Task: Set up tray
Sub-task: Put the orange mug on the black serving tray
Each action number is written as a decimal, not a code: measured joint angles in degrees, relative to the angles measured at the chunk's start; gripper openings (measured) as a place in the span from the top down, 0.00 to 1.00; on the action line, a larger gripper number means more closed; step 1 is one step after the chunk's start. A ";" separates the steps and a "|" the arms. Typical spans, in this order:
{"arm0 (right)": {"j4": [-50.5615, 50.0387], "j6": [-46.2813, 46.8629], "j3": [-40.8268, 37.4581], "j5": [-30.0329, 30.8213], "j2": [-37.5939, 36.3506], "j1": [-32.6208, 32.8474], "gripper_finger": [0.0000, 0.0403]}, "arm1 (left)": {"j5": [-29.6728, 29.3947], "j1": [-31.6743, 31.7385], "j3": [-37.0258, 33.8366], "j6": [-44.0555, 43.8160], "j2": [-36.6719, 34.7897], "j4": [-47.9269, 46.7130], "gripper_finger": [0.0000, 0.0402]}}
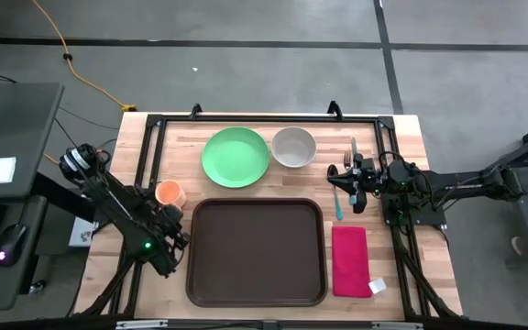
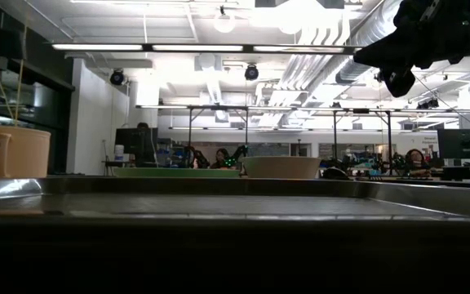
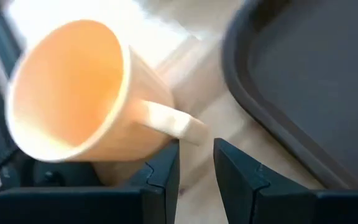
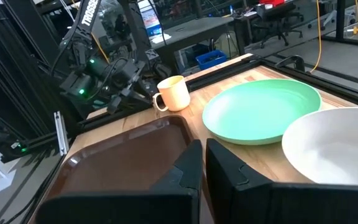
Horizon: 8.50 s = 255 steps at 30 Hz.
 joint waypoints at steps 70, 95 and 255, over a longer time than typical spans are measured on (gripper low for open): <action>0.04 0.46 0.17 0.67 0.00 -0.02 1.00 | -8.34 3.33 -3.80 1.50 5.11 8.50 0.68; 0.04 1.82 0.17 0.70 0.00 0.00 1.00 | -12.35 3.33 -7.77 2.76 5.09 11.86 0.87; 3.89 5.66 0.17 -2.34 0.04 -0.02 1.00 | -22.65 2.46 11.96 25.03 21.57 34.88 0.92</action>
